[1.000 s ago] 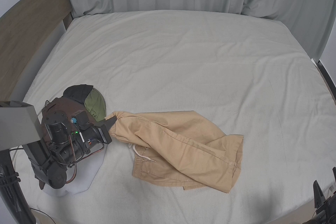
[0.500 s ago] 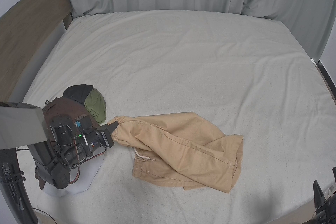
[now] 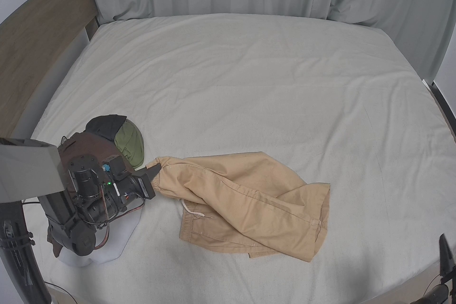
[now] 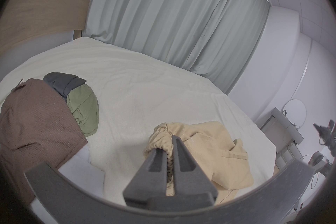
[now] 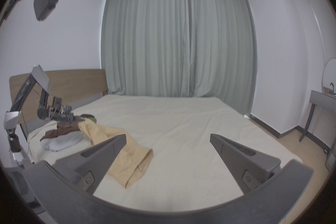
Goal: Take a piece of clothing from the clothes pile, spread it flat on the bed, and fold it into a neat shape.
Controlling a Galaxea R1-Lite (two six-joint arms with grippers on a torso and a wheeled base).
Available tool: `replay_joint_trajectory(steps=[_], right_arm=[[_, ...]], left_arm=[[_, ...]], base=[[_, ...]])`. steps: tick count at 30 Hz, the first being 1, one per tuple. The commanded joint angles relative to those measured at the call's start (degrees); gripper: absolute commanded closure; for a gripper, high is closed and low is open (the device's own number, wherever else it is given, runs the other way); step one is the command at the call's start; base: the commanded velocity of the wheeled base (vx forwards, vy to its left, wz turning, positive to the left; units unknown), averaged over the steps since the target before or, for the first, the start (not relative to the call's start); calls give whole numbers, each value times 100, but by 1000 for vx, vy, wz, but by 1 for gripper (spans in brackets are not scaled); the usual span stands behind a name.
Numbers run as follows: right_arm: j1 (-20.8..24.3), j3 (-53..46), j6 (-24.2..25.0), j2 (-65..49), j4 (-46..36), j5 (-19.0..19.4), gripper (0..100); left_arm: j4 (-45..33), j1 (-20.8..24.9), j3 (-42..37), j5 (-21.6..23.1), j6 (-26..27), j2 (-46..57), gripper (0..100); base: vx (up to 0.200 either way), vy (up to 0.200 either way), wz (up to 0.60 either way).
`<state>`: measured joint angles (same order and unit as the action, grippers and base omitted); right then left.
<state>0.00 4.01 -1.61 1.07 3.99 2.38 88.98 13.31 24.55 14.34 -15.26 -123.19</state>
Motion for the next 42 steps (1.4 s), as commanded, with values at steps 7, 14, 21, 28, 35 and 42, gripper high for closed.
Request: replay_joint_trajectory(steps=[7,14,21,28,35,42], right_arm=[[466,1014,12,1404,129,158,0],[475,908,3,2046,14,588,0],[536,908,-32,2793,6,1142,0],[782,856,-296,3189,-3,1467,0],[1107,821,-446,3646,6,1555,0],[1195,996,-437,4463,76,2302,0]], left_arm=[[23,40,-3,-1,-3,31,100],[23,40,6,-1,-3,23,100],[23,40,15,-1,-3,31,100],[23,40,32,-1,-3,23,100],[23,40,58,-1,-3,40,100],[23,49,50,-1,-3,40,100]], base=[[0,0,0],[0,0,0],[0,0,0],[0,0,0],[0,0,0],[0,0,0]])
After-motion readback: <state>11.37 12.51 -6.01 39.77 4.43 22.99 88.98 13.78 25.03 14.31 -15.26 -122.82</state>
